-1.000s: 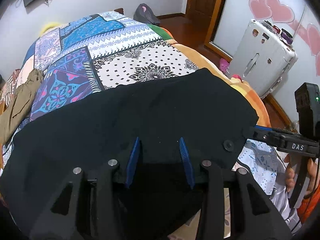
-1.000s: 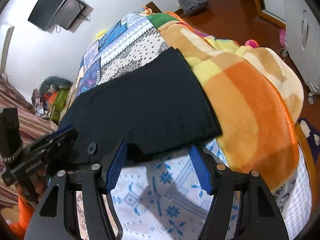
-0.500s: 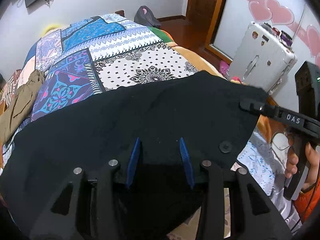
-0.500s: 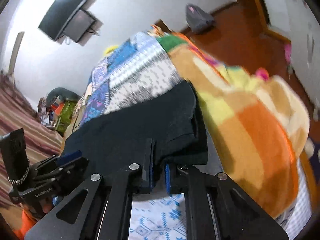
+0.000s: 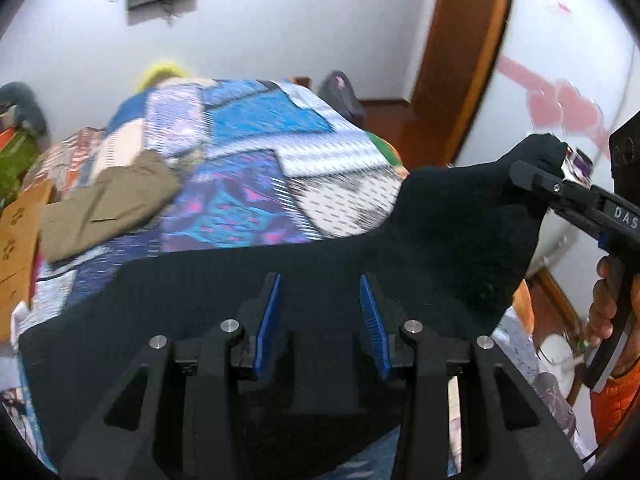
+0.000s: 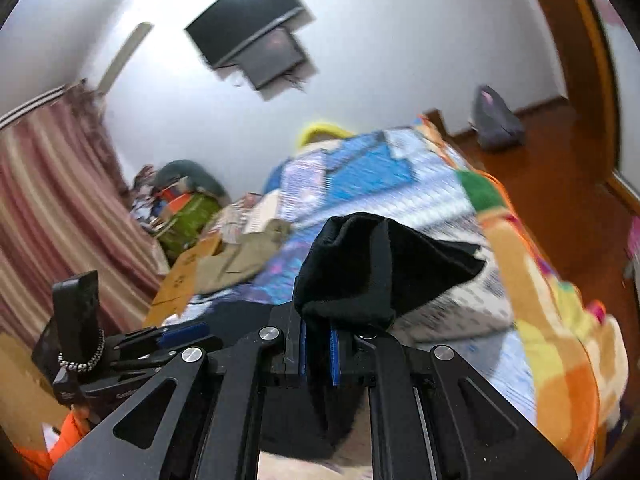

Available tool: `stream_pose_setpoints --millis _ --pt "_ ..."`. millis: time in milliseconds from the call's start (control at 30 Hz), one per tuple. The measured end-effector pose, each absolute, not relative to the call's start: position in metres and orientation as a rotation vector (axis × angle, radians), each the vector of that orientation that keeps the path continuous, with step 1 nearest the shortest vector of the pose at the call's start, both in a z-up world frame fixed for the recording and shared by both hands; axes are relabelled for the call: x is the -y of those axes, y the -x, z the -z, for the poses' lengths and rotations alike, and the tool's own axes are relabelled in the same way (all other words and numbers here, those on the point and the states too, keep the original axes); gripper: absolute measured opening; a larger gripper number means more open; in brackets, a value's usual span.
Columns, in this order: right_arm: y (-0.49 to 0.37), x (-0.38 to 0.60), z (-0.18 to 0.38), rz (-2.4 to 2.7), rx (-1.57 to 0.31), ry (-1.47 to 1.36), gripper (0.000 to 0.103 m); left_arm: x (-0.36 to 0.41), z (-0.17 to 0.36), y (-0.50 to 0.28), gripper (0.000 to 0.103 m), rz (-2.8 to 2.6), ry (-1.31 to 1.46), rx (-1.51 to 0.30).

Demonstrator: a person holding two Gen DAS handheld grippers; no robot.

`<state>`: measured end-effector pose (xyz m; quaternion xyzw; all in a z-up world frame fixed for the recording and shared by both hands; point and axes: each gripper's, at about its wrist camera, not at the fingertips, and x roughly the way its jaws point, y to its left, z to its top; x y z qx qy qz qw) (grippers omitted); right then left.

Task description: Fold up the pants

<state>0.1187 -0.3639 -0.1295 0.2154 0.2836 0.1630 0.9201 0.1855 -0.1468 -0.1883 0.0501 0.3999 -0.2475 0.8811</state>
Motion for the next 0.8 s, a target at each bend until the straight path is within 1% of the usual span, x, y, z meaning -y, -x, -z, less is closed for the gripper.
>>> stream_pose_setpoints --millis 133,333,467,700,733,800 --pt "-0.139 0.32 0.118 -0.415 -0.577 -0.386 0.008 0.103 0.181 -0.183 0.041 0.449 -0.074 -0.8" --pt "-0.156 0.258 0.123 -0.542 -0.618 -0.308 0.008 0.039 0.182 -0.175 0.041 0.342 -0.021 -0.786" --pt "-0.164 0.216 0.145 -0.618 -0.7 -0.243 0.008 0.01 0.187 -0.17 0.041 0.287 0.006 -0.792" --pt "-0.162 0.159 0.216 -0.702 -0.912 -0.119 0.008 -0.016 0.203 -0.164 0.04 0.24 0.048 -0.829" --pt "-0.159 0.155 0.223 -0.7 -0.934 -0.096 0.011 -0.016 0.204 -0.164 0.04 0.24 0.049 -0.833" --pt "-0.155 0.149 0.232 -0.691 -0.963 -0.056 0.014 -0.015 0.207 -0.164 0.04 0.244 0.05 -0.841"
